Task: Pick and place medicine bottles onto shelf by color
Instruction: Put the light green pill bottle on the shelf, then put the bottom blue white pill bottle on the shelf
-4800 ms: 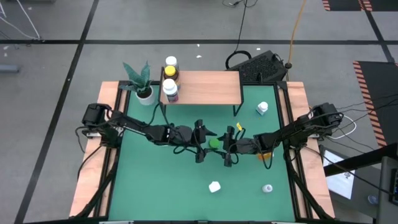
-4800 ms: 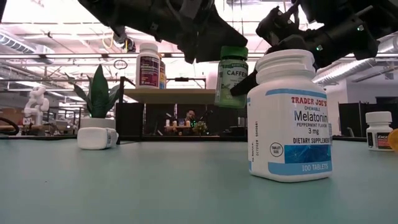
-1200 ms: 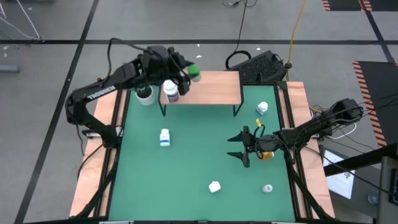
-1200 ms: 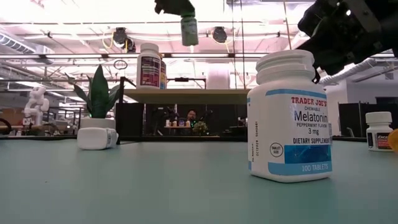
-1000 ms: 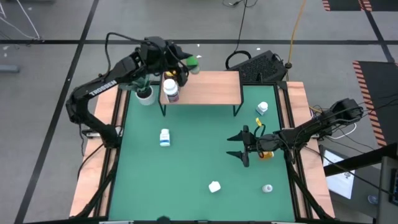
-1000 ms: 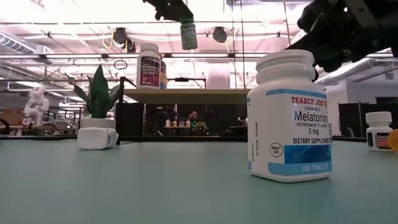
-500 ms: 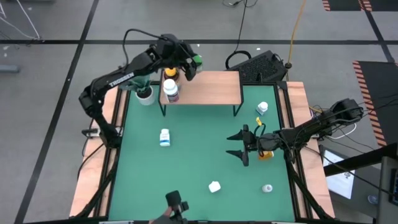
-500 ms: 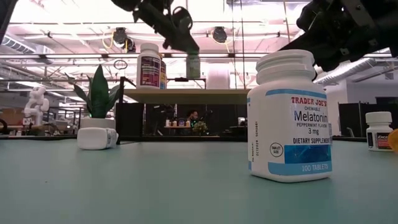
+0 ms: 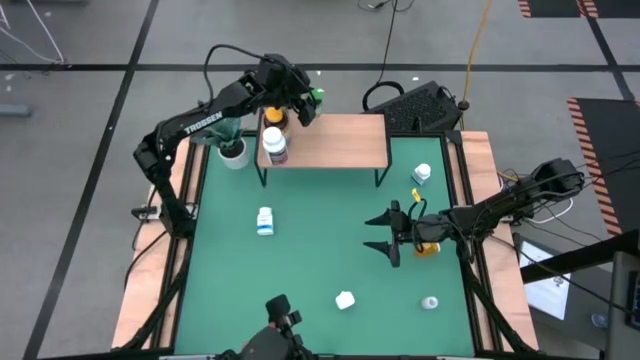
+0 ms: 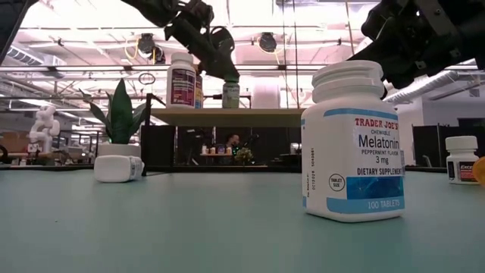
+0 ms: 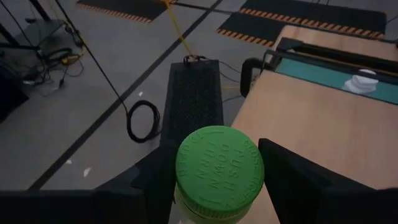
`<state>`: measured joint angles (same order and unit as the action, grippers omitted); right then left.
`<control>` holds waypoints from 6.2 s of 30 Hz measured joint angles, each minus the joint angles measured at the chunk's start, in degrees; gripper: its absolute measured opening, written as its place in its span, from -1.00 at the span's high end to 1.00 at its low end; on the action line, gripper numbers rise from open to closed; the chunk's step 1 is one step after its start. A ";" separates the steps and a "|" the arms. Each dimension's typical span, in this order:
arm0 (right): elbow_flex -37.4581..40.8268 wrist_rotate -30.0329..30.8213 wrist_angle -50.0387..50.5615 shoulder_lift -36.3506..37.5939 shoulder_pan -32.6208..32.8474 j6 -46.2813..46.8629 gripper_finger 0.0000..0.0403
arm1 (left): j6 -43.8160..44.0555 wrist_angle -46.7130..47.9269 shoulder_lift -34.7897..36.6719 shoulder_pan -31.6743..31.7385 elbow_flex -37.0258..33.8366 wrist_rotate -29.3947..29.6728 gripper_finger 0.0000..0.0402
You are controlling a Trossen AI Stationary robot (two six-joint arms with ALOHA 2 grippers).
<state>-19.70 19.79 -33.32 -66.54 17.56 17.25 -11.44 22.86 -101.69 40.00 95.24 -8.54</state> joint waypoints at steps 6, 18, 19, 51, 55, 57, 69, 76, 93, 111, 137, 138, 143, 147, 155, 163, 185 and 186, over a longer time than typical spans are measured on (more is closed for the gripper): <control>-0.02 0.02 0.18 0.00 0.00 0.05 -0.45 | -0.27 2.69 0.00 0.05 0.00 0.66 -0.15; -0.02 0.02 0.16 0.00 0.00 0.29 -0.45 | -0.73 4.54 0.01 0.05 0.00 0.85 -0.11; -0.02 0.04 0.16 0.00 0.00 0.29 -0.45 | -0.73 4.56 0.02 0.05 0.00 0.85 -0.13; -0.02 0.04 0.16 0.00 0.00 0.11 -0.45 | -7.87 3.39 -1.31 -2.28 -0.02 1.82 -0.20; -0.02 0.04 0.14 0.00 0.00 0.11 -0.45 | -8.95 3.60 -0.64 -3.31 -0.05 5.87 -0.30; -0.02 0.04 0.14 0.00 0.00 0.11 -0.45 | -9.02 3.31 0.46 -4.10 -0.07 8.23 -0.35; -0.02 1.45 0.11 -0.02 -0.02 -2.07 -0.45 | -6.71 5.38 15.15 -9.03 0.00 9.31 -0.35; -0.02 1.03 -3.07 -0.02 0.15 -1.45 -0.45 | -5.40 15.19 22.74 -16.89 0.00 8.81 -0.23; -0.04 -13.92 -10.70 -6.89 6.69 -4.91 -0.45 | 5.79 -2.17 24.05 -48.31 -30.54 14.69 0.00; -0.15 -10.91 -10.99 -8.83 8.33 1.34 -0.45 | 10.13 -47.06 21.32 -58.26 -56.92 18.48 0.00; -12.14 -10.95 -21.62 -38.99 12.69 -7.66 -0.45 | 8.56 -57.47 -7.10 -73.27 -38.74 34.65 -0.39; -12.62 -11.21 -21.93 -40.02 12.91 -7.42 -0.45 | 10.15 -56.27 -7.37 -73.27 -37.66 35.05 -0.39; -15.85 -12.15 -22.20 -43.87 15.05 -6.58 -0.45 | 12.02 -51.26 -8.68 -73.85 -34.62 36.08 -0.42; -18.63 -8.90 -22.25 -46.34 16.06 -5.77 -0.45 | 13.07 -48.67 -8.74 -73.88 -33.89 34.48 -0.42; -20.08 -3.64 -20.70 -47.76 16.65 -5.69 -0.45 | 18.85 -45.74 -8.74 -72.49 -33.96 27.91 -0.42; -19.93 -3.02 -19.75 -47.58 16.68 -4.45 -0.45 | 22.58 -45.17 -8.74 -71.50 -33.94 26.15 -0.30; -19.93 -3.10 -19.76 -47.56 16.61 -4.45 -0.45 | 19.62 -46.90 -10.80 -71.14 -33.97 23.57 -0.35; -19.93 -3.10 -20.01 -47.56 16.61 -4.30 -0.45 | 19.61 -46.70 -10.80 -71.14 -33.97 23.56 -0.35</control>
<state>-39.64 16.69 -53.33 -114.10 34.17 12.95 8.18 -23.84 -112.49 -31.14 61.28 15.03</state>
